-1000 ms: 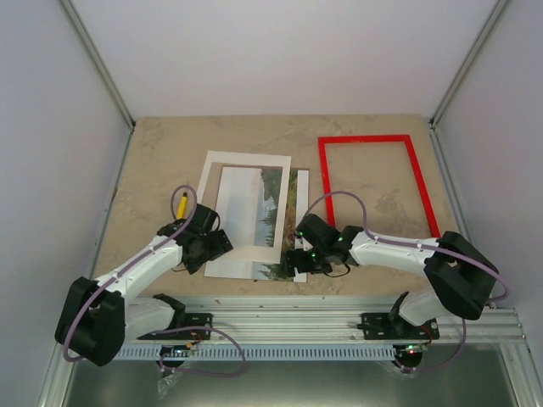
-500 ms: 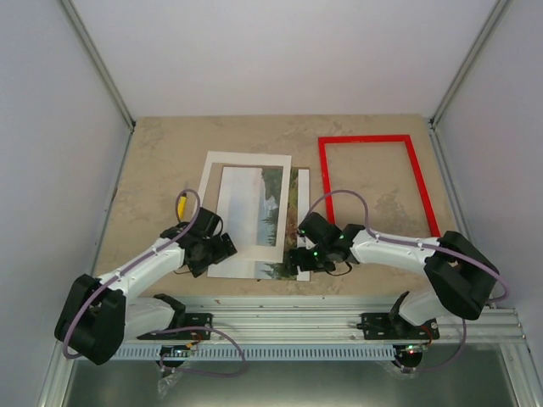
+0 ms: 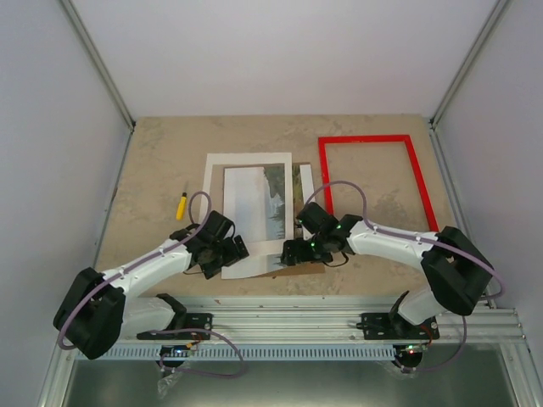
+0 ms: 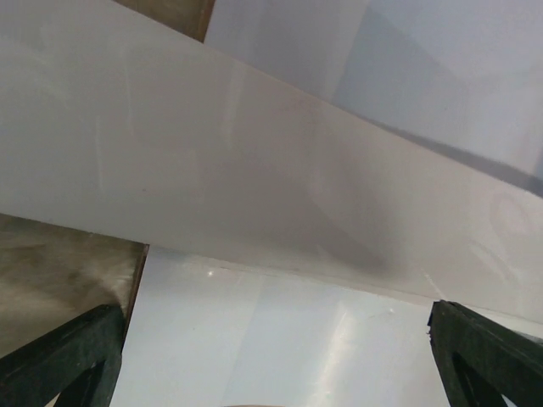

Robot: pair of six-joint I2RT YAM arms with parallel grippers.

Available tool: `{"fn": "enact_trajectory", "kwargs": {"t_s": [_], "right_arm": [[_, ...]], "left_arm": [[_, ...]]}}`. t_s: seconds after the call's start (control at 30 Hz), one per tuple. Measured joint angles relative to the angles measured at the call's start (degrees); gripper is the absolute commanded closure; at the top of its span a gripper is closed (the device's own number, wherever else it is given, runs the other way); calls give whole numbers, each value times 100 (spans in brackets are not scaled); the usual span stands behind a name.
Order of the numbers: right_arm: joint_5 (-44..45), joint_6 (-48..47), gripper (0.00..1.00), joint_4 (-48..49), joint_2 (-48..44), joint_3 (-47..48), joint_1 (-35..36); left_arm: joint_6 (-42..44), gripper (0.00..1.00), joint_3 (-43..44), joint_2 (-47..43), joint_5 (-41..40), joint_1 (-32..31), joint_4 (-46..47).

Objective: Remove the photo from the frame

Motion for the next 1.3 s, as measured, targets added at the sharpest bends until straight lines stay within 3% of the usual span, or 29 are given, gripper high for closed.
{"fn": "enact_trajectory", "kwargs": {"t_s": [0.23, 0.5, 0.7, 1.0, 1.3], "right_arm": [[-70, -81, 5, 35, 72, 59, -203], [-1106, -107, 5, 1097, -761, -1078, -1241], [-1661, -199, 5, 1884, -872, -1231, -1672], [-2068, -275, 5, 2846, -621, -1303, -1919], [-2105, -575, 5, 2975, 190, -1029, -2044]], "left_arm": [[-146, 0, 28, 101, 96, -188, 192], [-162, 0, 33, 79, 83, -195, 208], [-160, 0, 33, 66, 87, -195, 221], [-160, 0, 33, 4, 90, -195, 273], [-157, 0, 31, -68, 107, -197, 382]]}}
